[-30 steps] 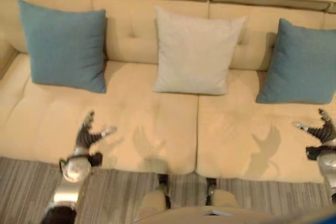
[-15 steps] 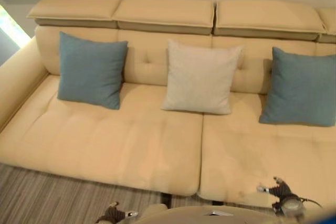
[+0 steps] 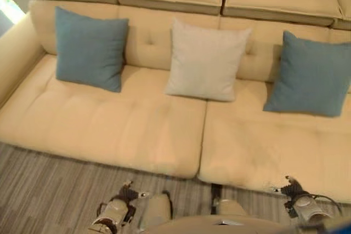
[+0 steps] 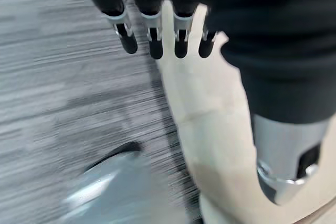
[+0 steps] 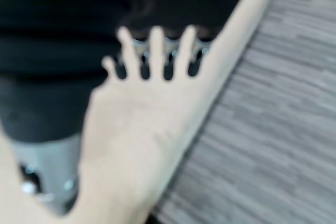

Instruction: Pick up all the scattered cushions and arrange them neatly on the sofa.

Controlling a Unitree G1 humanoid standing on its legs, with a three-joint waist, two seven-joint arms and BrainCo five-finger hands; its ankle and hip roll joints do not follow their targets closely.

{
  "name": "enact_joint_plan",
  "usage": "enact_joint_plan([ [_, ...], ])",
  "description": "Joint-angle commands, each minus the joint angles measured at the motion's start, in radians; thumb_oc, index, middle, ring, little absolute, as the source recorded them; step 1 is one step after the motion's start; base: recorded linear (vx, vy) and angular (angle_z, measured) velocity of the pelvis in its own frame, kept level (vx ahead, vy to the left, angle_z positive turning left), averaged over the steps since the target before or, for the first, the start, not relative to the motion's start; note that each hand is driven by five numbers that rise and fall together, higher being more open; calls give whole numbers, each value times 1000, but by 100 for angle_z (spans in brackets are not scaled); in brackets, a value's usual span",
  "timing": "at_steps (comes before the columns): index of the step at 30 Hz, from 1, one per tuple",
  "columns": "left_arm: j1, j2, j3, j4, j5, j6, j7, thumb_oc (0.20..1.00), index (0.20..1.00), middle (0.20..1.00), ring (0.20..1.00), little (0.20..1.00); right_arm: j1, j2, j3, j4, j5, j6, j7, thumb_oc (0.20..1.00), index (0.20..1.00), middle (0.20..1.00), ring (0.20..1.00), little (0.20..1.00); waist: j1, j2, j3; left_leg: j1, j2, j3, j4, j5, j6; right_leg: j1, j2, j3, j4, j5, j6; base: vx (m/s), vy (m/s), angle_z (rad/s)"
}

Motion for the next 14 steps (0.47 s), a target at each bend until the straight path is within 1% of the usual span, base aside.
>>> enact_joint_plan([
  [1,7,53,-20,-17,22,-7,15,1000,1000,1000,1000,1000,-57,14,-3,22,-10,17,-6,1000,1000,1000,1000,1000,42,-53,14,16,-60,-21,-38,9,10,-62,-11,22,29,-2,105,-195,271,14],
  [3,7,62,-12,-10,25,-6,16,1000,1000,1000,1000,1000,-72,12,3,18,-25,26,-6,1000,1000,1000,1000,1000,48,-51,20,25,-70,-20,-71,19,22,-86,-32,19,38,12,123,-257,207,-25],
  [4,-10,94,-8,-4,23,0,21,1000,1000,1000,1000,1000,-106,4,5,21,-16,34,-7,1000,1000,1000,1000,1000,54,-47,36,-1,-71,-14,-81,45,42,-109,-35,54,135,-29,123,-306,163,-48],
  [5,-10,94,-8,-4,23,0,21,1000,1000,1000,1000,1000,-106,4,5,22,-16,34,-7,1000,1000,1000,1000,1000,55,-47,37,1,-71,-12,-80,44,42,-110,-35,56,138,-31,123,-395,166,-46],
  [6,-10,111,-4,3,31,6,17,1000,1000,1000,1000,1000,-114,-1,10,42,-13,35,-5,1000,1000,1000,1000,1000,80,-35,36,-12,-62,-2,-84,61,54,-69,-21,41,246,-96,103,-169,53,-25],
  [7,-8,117,-6,8,36,6,15,1000,1000,1000,1000,1000,-109,-1,8,47,-7,31,-4,1000,1000,1000,1000,1000,88,-35,27,-15,-62,-5,-88,67,55,-43,-13,43,255,-118,99,-193,37,4],
  [8,-4,121,-3,11,36,6,12,1000,1000,1000,1000,1000,-108,2,3,51,-1,31,0,1000,1000,1000,1000,1000,94,-39,14,-18,-64,-6,-100,75,50,-23,-5,49,245,-124,99,-47,-39,3],
  [9,-1,123,-5,9,33,7,14,1000,1000,1000,1000,1000,-108,6,3,49,-2,35,-2,1000,1000,1000,1000,1000,105,-47,8,-13,-66,-3,-108,78,48,-2,-5,39,225,-127,96,-46,-59,-26],
  [11,4,119,3,18,27,4,18,1000,1000,1000,1000,1000,-108,8,1,58,1,36,-5,1000,1000,1000,1000,1000,111,-50,-10,-8,-62,8,-121,87,42,28,-5,23,179,-124,100,-16,-70,-43],
  [13,12,103,24,33,12,8,18,1000,1000,1000,1000,1000,-114,13,7,71,0,42,-3,1000,1000,1000,1000,1000,116,-60,-42,6,-57,24,-141,91,36,73,5,22,85,-113,101,31,-116,-13],
  [14,16,94,27,41,10,9,18,1000,1000,1000,1000,1000,-115,16,6,74,2,44,-7,1000,1000,1000,1000,1000,116,-59,-54,22,-50,25,-158,97,31,94,10,22,51,-109,101,50,-133,-4],
])
